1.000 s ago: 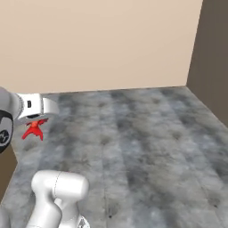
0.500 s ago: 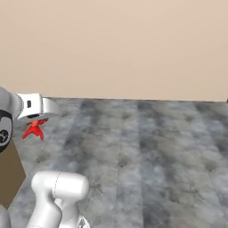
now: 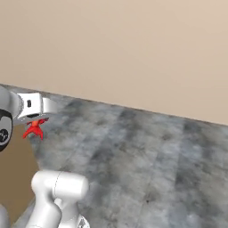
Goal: Gather the lemon and mushroom from the fridge and place them on a tray on the dining counter. Then gather the steak and fish from the fridge and place them on the other tray.
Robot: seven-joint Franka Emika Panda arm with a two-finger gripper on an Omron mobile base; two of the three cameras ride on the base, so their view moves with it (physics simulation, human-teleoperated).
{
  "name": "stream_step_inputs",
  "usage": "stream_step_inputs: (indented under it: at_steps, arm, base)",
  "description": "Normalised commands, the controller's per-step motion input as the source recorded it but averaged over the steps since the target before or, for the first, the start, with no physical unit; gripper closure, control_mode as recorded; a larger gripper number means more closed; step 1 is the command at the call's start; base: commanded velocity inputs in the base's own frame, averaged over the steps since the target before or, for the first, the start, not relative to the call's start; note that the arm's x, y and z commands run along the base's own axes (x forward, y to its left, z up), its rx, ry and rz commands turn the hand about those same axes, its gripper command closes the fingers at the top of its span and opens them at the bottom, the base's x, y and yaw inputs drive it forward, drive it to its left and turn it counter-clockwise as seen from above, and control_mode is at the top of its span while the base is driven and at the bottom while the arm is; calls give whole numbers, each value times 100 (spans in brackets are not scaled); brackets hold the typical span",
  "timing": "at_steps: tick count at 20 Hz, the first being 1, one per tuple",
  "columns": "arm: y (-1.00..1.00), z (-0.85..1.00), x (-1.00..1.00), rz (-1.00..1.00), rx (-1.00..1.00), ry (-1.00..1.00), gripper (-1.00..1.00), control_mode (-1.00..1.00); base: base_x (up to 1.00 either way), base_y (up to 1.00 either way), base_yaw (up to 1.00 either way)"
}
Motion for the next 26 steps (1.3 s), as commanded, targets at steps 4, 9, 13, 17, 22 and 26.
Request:
stream_step_inputs:
  at_steps: [4,9,13,17,22,26]
  arm:
    - [0,0,0,0,0,0,100,100]
    - [0,0,0,0,0,0,100,100]
    - [0,0,0,0,0,0,100,100]
    - [0,0,0,0,0,0,100,100]
    - [0,0,0,0,0,0,100,100]
    - [0,0,0,0,0,0,100,100]
  base:
    - [78,-6,53]
    - [68,-28,47]
    - [68,-29,46]
    - [69,-34,44]
    - [68,-39,42]
    - [68,-41,41]
